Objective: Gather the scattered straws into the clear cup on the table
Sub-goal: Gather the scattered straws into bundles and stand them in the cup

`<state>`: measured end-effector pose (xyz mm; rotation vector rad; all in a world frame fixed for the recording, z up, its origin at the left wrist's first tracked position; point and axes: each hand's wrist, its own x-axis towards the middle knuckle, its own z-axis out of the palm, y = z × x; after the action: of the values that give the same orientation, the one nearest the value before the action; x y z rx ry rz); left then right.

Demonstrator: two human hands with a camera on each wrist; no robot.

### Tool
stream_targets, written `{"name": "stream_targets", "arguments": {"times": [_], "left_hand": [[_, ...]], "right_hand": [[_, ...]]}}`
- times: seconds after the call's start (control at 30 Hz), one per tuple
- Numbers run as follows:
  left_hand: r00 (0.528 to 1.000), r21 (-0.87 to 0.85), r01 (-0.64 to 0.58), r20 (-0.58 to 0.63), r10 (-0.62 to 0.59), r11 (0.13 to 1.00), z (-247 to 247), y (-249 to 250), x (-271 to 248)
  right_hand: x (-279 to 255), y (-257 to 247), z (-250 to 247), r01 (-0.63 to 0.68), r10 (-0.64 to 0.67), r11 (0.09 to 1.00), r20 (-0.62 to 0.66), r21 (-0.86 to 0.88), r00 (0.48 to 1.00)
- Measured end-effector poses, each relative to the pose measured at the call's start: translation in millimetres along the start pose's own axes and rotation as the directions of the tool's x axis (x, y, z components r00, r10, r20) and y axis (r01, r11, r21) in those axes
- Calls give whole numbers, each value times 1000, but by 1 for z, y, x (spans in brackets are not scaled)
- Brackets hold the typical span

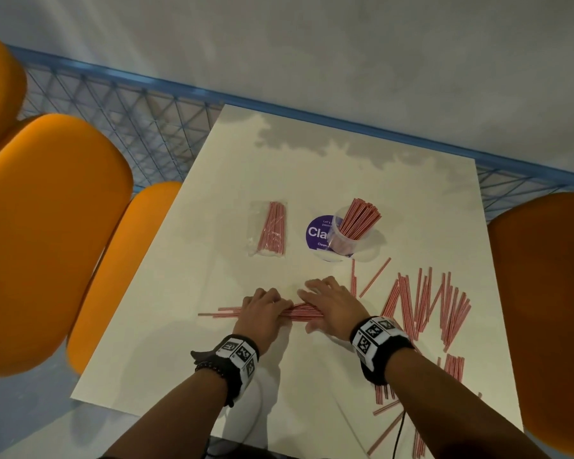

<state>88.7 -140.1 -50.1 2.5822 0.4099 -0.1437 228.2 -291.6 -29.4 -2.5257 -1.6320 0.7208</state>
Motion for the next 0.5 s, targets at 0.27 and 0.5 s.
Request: {"name": "stream_targets", "arguments": {"times": [0.27, 0.5], "left_hand": [[994, -97, 58, -87, -66, 994, -16, -13, -10], [860, -42, 511, 24, -510, 859, -48, -61, -53]], "right_hand": [[-13, -3, 5, -72, 103, 986, -208, 150, 973], [-41, 26, -3, -236, 234, 969, 34, 74, 972]]}}
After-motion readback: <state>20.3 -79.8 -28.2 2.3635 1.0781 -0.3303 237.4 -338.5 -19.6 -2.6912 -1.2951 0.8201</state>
